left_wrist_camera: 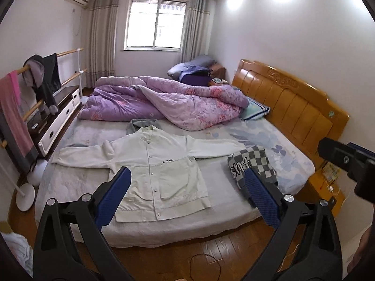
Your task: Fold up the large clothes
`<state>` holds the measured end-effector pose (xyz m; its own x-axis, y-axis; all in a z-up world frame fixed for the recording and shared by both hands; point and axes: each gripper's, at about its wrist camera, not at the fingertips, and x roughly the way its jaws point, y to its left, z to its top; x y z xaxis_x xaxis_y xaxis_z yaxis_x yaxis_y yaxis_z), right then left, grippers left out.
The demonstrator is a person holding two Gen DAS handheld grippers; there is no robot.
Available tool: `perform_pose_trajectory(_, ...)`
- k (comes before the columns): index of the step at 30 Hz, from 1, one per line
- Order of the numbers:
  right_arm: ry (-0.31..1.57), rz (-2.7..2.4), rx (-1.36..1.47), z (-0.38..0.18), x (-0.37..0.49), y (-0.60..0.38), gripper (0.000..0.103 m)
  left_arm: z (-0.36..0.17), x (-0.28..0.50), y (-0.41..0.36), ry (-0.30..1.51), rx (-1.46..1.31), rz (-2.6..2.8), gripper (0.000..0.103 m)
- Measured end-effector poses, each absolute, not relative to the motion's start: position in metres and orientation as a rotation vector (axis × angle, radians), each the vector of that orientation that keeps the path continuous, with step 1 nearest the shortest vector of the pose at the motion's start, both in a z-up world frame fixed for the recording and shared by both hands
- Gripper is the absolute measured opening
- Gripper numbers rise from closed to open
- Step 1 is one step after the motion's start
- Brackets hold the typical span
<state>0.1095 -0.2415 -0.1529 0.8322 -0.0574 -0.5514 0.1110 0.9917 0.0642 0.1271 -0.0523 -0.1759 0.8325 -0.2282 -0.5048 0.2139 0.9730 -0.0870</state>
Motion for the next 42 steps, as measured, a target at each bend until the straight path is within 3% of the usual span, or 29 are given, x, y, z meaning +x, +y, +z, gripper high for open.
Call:
perform_pose_trajectory(20, 0.509, 0.019, 0.056, -0.13, 0.041, -0.273, 0.092, -0.134, 0.028, -0.09, 0.423, -0.019, -0.083, 0.098)
perform_pose_trajectory(42, 0.471, -0.112, 0.11, -0.132, -0.008, -0.194, 0.094, -0.13, 0.002, -0.013, 0.405, -0.006, -0.163, 0.097)
